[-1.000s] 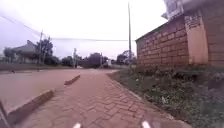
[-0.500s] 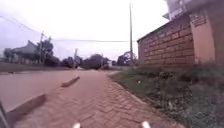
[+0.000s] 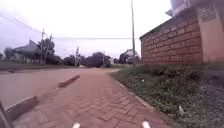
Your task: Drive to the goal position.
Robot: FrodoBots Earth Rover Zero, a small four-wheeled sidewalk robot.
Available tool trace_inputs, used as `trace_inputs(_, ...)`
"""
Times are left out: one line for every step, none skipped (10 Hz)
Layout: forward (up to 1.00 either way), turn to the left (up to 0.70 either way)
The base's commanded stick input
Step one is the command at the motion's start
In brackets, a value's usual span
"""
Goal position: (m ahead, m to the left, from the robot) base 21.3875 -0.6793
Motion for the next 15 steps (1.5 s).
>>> trace_inputs(0.50, 0.15)
trace_inputs(0.50, 0.11)
trace_inputs(0.50, 0.11)
trace_inputs(0.50, 0.11)
trace_inputs(0.50, 0.17)
trace_inputs(0.50, 0.25)
trace_inputs(0.50, 0.15)
trace_inputs(0.50, 0.04)
trace_inputs(0.50, 0.00)
trace_inputs(0.50, 0.03)
trace_inputs(0.50, 0.12)
trace_inputs(0.50, 0.05)
trace_inputs(0.50, 0.01)
trace_inputs(0.50, 0.03)
trace_inputs(0.50, 0.00)
